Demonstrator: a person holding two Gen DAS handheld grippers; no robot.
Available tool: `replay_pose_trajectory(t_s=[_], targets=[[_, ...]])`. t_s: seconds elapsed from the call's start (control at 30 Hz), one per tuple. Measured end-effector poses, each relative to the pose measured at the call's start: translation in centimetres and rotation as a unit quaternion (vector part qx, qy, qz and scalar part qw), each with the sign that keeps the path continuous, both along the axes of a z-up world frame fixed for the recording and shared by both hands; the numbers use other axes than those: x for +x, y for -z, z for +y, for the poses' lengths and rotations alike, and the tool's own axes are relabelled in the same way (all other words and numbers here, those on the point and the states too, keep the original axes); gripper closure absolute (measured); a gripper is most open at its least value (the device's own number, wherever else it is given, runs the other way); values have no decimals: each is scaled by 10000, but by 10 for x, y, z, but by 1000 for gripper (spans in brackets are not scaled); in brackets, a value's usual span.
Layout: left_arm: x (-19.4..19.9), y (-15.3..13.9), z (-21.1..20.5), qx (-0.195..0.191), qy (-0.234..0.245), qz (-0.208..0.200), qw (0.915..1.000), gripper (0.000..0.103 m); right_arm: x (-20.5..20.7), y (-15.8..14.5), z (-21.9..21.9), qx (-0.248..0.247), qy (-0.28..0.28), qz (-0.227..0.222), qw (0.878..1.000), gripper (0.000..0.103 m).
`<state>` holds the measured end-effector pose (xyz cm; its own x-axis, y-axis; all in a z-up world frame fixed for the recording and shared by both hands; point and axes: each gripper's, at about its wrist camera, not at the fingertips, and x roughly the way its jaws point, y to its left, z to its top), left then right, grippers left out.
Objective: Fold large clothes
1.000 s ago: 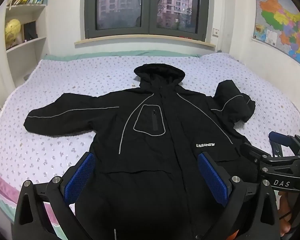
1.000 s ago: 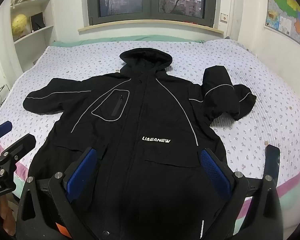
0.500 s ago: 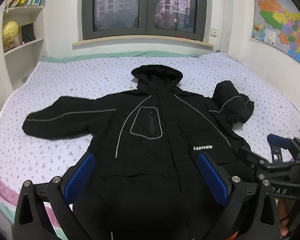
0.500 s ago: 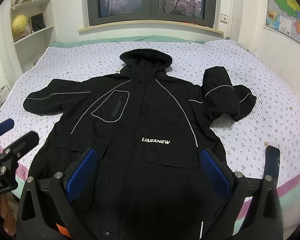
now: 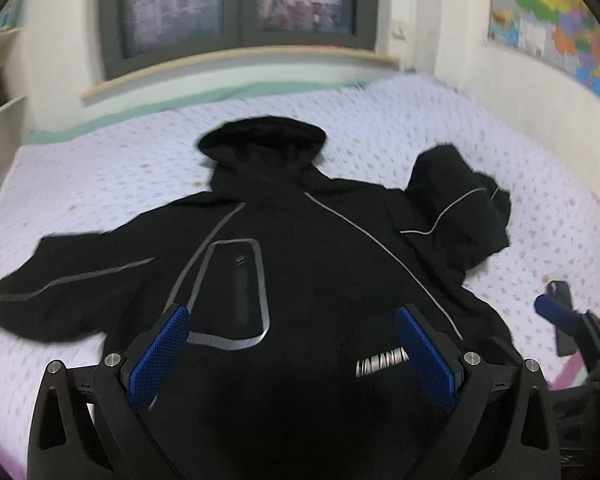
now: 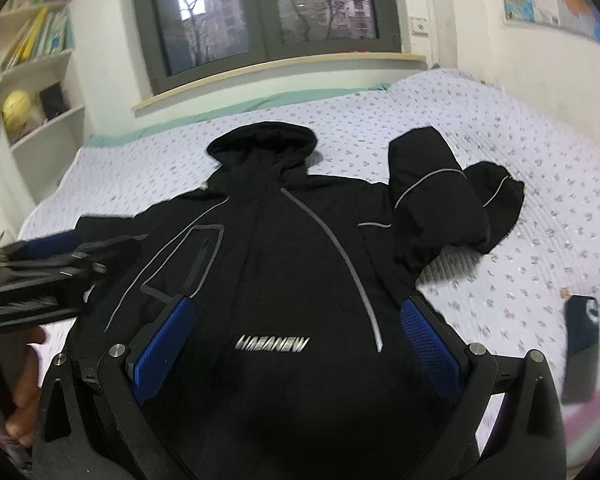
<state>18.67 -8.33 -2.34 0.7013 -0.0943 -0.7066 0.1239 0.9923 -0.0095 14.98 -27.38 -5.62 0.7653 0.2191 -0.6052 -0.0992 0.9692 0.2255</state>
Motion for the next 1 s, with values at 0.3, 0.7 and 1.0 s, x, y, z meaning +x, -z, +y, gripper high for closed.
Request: replay_pose_trajectory(t_s=[0.3, 0.7, 1.0], targets=[[100, -1, -81, -310, 871, 729, 9930, 1, 75, -35, -105, 206, 918, 68, 9955, 10], [202, 44, -179, -794, 1291, 1375, 9788, 1, 195, -1, -277, -358, 1652, 1143, 9790, 15], [227, 146, -189, -1427, 866, 2068, 9640, 8, 262, 113, -330, 507, 1485, 2160, 9637, 34]])
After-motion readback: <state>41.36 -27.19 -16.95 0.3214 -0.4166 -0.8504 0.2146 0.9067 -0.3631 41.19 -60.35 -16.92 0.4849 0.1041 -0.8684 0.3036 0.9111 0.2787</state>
